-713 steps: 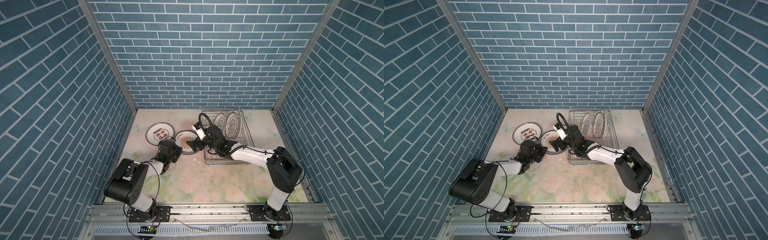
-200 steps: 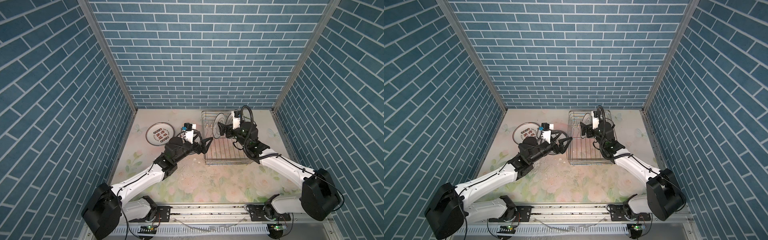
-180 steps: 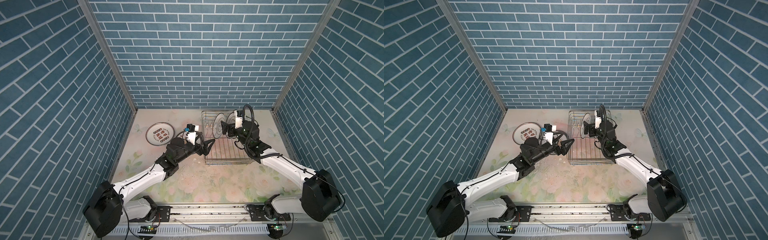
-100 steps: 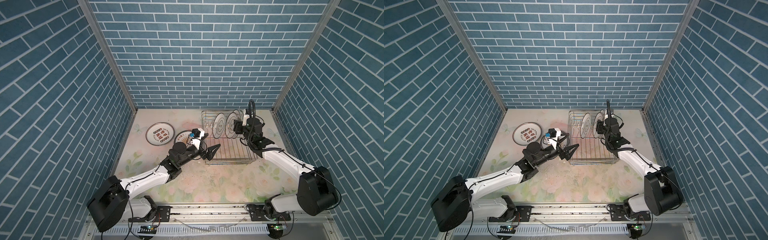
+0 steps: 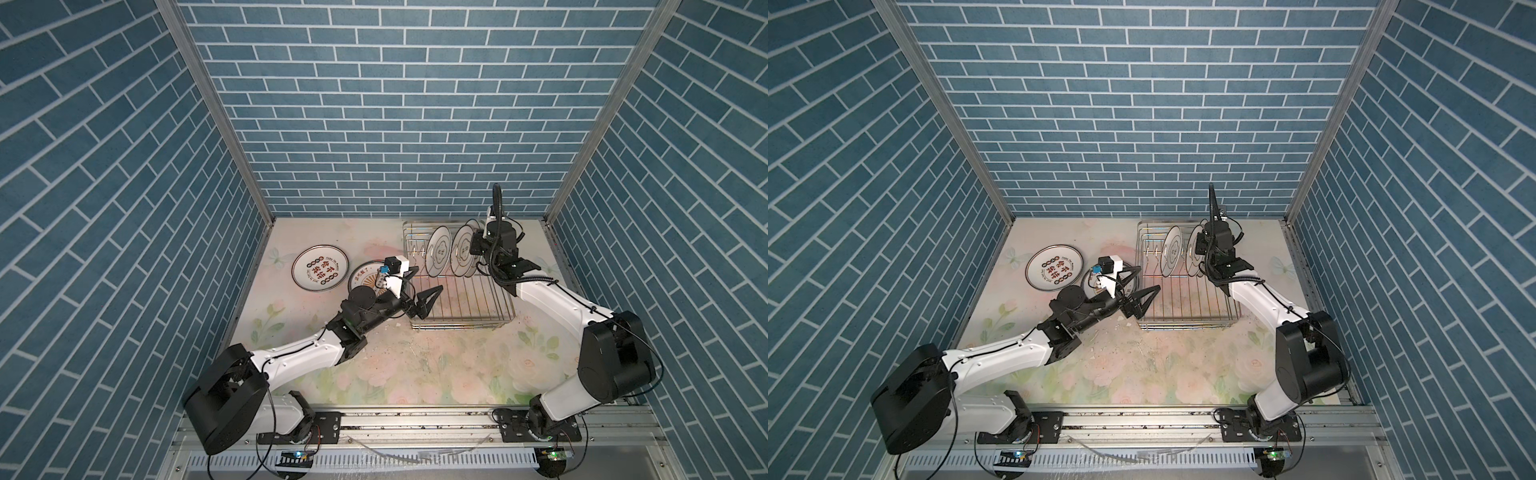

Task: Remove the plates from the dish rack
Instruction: 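Raise the left gripper toward the rack while the right gripper reaches into the rack, then lower the right gripper onto the rim of the nearest cloud-emblem plate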

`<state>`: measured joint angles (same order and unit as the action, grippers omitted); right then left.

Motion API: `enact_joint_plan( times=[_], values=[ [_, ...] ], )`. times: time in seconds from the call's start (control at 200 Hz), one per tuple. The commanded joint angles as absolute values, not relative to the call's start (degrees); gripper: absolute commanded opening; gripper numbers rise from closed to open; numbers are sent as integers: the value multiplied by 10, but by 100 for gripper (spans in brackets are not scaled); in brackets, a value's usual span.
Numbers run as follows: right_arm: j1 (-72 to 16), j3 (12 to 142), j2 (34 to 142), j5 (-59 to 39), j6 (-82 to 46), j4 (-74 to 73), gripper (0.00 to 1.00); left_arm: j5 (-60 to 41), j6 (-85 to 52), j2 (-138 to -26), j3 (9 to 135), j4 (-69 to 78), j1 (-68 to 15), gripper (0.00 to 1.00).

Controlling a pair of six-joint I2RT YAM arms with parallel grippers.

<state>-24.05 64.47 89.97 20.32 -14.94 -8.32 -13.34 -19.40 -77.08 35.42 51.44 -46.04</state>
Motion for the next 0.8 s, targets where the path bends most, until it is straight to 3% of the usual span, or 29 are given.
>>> enact_joint_plan(
  times=[0.0, 0.12, 0.5, 0.795],
  values=[
    [-240, 671, 913, 231, -134, -63, 29, -132, -218, -806, 374, 526, -465, 100],
    [-240, 682, 925, 238, -133, -49, 21, -122, -219, -826, 381, 534, -465, 100],
    [-240, 703, 970, 253, -132, -60, 21, -140, -231, -843, 397, 540, -465, 100],
    [-241, 698, 976, 272, -123, -85, 15, -134, -236, -845, 397, 550, -465, 100]
  ],
)
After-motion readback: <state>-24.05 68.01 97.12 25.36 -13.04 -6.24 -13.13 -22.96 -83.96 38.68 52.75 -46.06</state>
